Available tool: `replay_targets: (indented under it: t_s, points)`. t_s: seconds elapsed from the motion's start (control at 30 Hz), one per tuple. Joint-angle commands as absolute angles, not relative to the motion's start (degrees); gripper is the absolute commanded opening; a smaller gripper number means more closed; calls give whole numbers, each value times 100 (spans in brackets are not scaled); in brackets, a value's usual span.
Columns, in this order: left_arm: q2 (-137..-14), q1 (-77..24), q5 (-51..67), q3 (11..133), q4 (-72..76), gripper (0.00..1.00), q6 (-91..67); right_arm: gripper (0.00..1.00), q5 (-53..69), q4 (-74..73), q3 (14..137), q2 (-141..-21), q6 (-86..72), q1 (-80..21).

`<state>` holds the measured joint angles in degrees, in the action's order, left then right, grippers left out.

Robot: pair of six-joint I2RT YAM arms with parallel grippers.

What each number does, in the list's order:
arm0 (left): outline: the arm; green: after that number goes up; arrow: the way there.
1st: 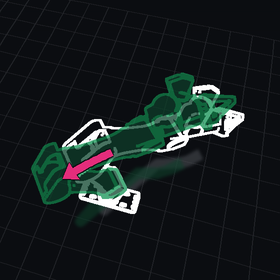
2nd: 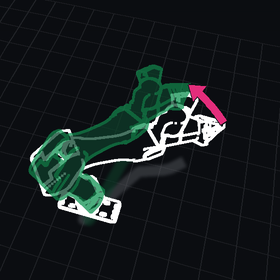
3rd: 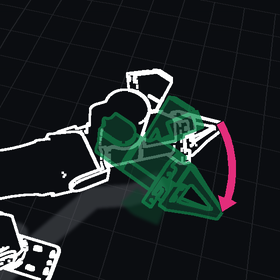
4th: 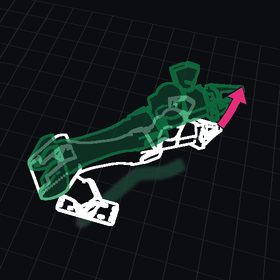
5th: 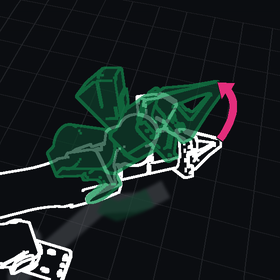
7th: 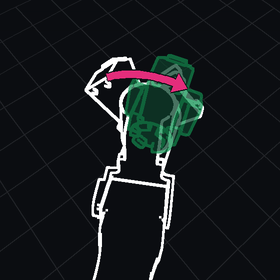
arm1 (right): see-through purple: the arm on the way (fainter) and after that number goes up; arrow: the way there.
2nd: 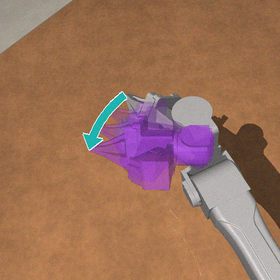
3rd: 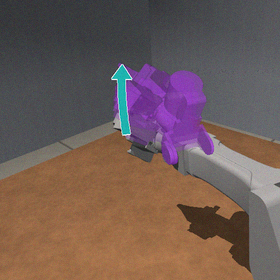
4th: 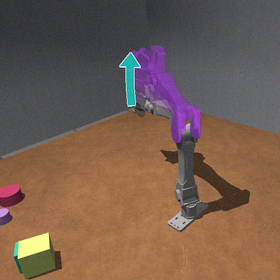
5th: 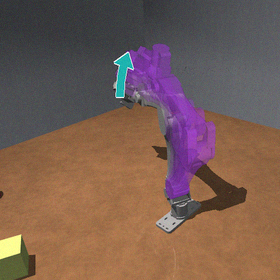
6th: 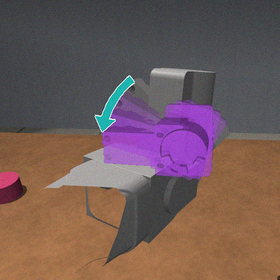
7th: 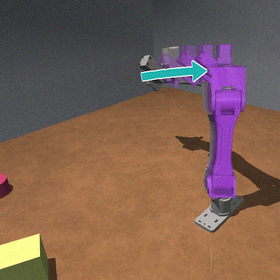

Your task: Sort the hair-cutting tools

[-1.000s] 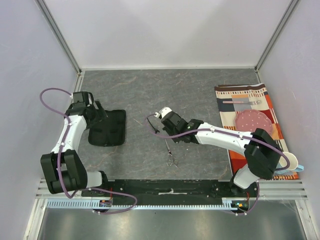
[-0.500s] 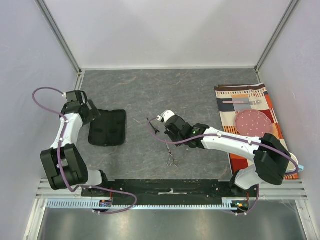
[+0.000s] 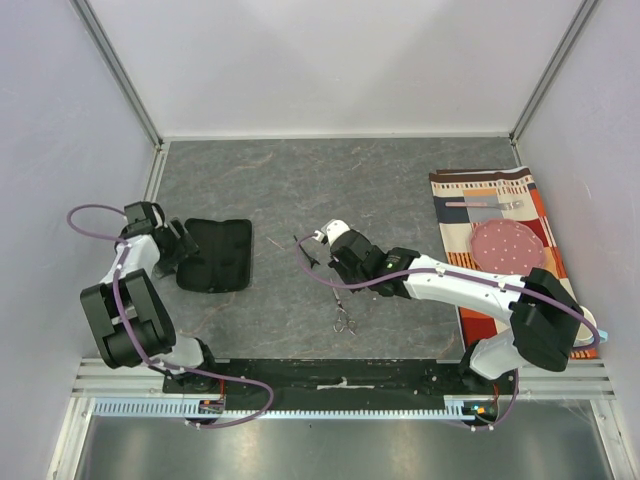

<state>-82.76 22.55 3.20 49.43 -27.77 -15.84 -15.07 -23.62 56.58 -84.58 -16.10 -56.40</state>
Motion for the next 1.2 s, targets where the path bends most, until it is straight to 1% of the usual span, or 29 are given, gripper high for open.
replay_targets:
  t_s: [0.0, 0.03, 0.1, 0.13, 0.2, 0.23, 0.33, 0.4, 0.6, 0.67, 0.7, 0.77, 0.8, 0.9, 1.0, 1.07, 1.17]
  points:
    - [-8376, 2276, 966, 4667, -2330, 82, -1600, 0, -1485, -2188, 5590, -8411, -1731, -5669]
    - [-8402, 2285, 1123, 4650, -2277, 77, -1600, 0, -1477, -2171, 5572, -8402, -1723, -5669]
    - [-8437, 2294, 1256, 4649, -2207, 71, -1574, 0, -1503, -2171, 5546, -8402, -1740, -5660]
    - [-8429, 2294, 1448, 4649, -2154, 62, -1547, 0, -1512, -2162, 5537, -8385, -1749, -5678]
    - [-8376, 2294, 1573, 4641, -2092, 52, -1529, 0, -1512, -2127, 5494, -8324, -1758, -5678]
    - [-8350, 2303, 1721, 4632, -2005, 41, -1521, 0, -1512, -2118, 5476, -8306, -1767, -5669]
    - [-8227, 2303, 1907, 4684, -1846, 25, -1477, 0, -1521, -2083, 5414, -8253, -1767, -5669]
    - [-8131, 2303, 2021, 4728, -1749, 23, -1381, 0, -1538, -2092, 5370, -8218, -1758, -5669]
    - [-7797, 2303, 2574, 4790, -1512, 10, -950, 0, -1556, -2100, 5317, -8121, -1767, -5695]
    - [-7604, 2320, 2829, 4799, -1242, 9, -993, 0, -1547, -2118, 5335, -8138, -1784, -5678]
    - [-7507, 2312, 3196, 4808, -1178, 10, -1106, 0, -1547, -2136, 5344, -8147, -1784, -5678]
    - [-7348, 2312, 3531, 5061, -1178, 11, -1204, 0, -1555, -2197, 5379, -8174, -1802, -5678]
    - [-7348, 2312, 4003, 5176, -1334, 12, -1213, 0, -1556, -2258, 5388, -8165, -1784, -5686]
    - [-7383, 2259, 4804, 5659, -1739, 16, -1204, 0, -1600, -2399, 5440, -8104, -1819, -5678]
    - [-7199, 2057, 5359, 5818, -1793, 17, -1283, 0, -1582, -2688, 5598, -7990, -1828, -5678]
    - [-7146, 1794, 5449, 5950, -1916, 18, -1135, 0, -1608, -2829, 5721, -7893, -1793, -5669]
    - [-7338, 1372, 5844, 6117, -2065, 19, -933, 0, -1827, -3338, 6001, -7796, -1705, -5669]
